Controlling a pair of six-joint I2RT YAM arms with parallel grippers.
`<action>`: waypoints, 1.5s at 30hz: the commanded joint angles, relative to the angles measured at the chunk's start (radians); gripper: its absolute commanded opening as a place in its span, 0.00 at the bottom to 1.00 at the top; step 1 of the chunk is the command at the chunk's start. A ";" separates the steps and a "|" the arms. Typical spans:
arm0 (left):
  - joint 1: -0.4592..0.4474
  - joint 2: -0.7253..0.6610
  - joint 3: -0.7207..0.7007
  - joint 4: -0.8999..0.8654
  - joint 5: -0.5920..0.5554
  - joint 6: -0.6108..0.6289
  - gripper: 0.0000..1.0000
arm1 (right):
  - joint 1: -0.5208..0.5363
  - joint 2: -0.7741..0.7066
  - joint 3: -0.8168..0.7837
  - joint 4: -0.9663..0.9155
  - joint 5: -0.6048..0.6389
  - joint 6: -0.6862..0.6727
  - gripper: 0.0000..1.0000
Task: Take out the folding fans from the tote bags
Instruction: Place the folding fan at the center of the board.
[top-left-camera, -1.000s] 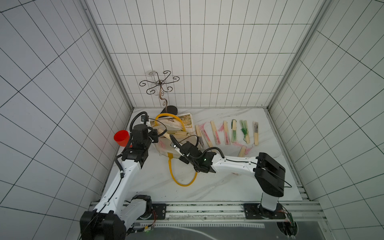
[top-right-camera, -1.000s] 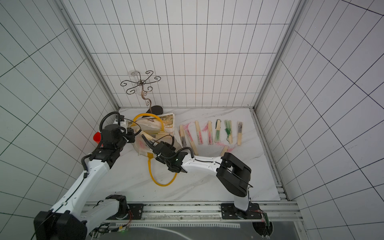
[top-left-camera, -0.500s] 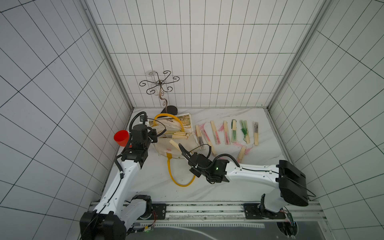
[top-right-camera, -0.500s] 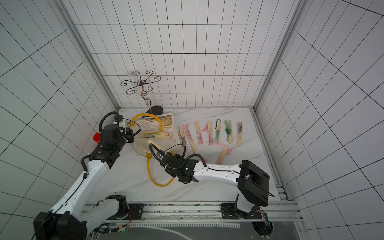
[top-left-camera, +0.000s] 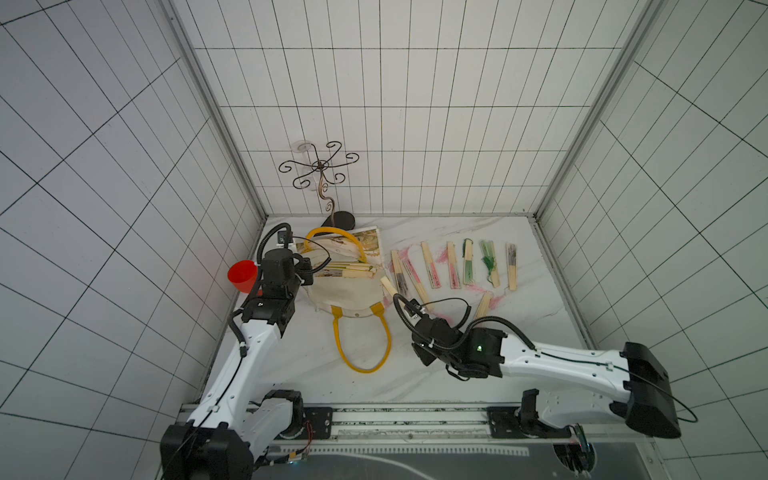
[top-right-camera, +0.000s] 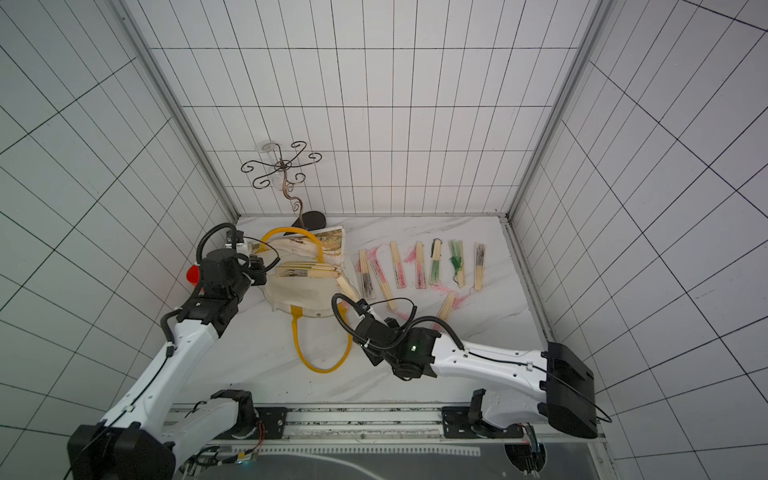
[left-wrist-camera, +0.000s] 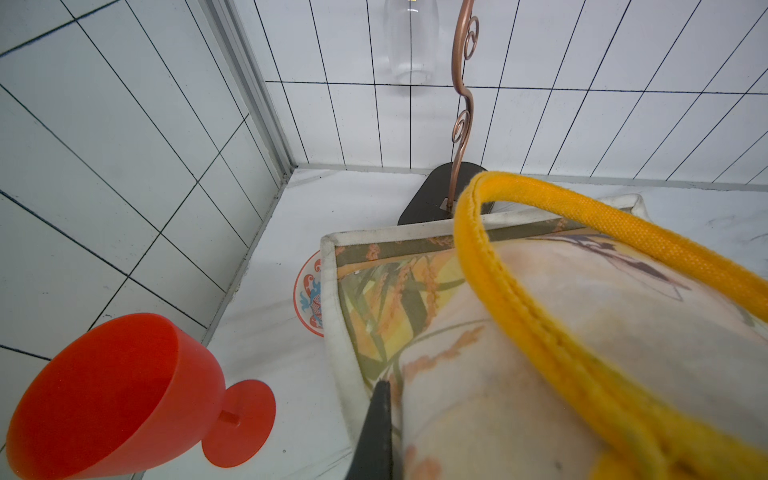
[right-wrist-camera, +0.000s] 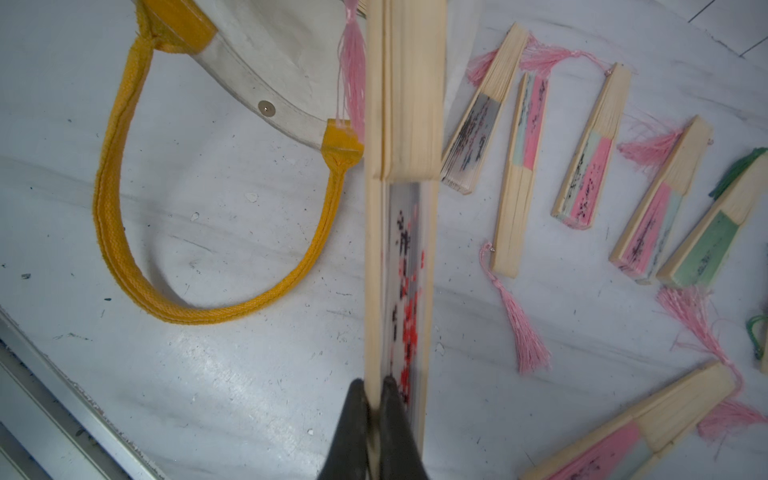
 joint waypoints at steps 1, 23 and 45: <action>0.009 -0.012 0.033 0.044 -0.017 -0.015 0.00 | 0.006 -0.053 -0.073 -0.079 0.023 0.119 0.00; 0.010 -0.012 0.034 0.043 0.002 -0.017 0.00 | -0.370 -0.038 -0.182 -0.148 -0.215 0.475 0.00; 0.009 -0.013 0.034 0.046 0.029 -0.025 0.00 | -0.405 0.212 -0.111 -0.118 -0.235 0.450 0.18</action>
